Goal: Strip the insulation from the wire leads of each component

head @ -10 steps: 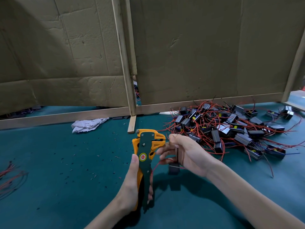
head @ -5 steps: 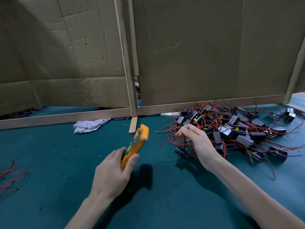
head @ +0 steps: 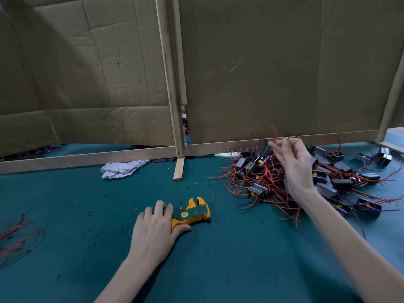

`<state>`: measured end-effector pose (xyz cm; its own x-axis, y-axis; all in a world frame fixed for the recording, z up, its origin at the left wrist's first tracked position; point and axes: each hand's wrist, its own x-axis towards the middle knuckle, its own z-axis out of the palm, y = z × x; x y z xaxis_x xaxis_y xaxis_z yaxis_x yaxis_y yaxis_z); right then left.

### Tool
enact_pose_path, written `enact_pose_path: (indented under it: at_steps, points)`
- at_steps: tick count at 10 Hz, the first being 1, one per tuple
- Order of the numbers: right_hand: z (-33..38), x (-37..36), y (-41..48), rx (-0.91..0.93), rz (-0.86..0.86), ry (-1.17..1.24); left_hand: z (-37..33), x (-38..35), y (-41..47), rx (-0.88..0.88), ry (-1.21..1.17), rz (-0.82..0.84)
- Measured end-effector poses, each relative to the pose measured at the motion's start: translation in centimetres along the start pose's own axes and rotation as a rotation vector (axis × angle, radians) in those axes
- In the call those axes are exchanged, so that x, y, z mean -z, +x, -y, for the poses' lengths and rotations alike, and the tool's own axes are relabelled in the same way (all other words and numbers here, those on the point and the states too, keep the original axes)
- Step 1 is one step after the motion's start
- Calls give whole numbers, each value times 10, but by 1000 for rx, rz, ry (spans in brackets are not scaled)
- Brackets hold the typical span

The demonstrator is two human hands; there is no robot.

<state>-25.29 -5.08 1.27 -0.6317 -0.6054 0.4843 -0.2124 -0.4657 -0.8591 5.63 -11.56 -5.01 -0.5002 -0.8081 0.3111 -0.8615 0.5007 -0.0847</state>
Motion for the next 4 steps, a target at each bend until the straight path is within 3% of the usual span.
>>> enact_pose_path:
  at_steps: [1, 3, 4]
  points:
    - [-16, 17, 18, -109, -60, -145, 0, 0, 0, -3, 3, 13]
    - [-32, 36, 30, -422, -45, -162, 3, -10, 1, 40, -24, 66]
    - [-19, 40, 30, -436, -222, -297, -4, -7, -1, 64, 0, 106]
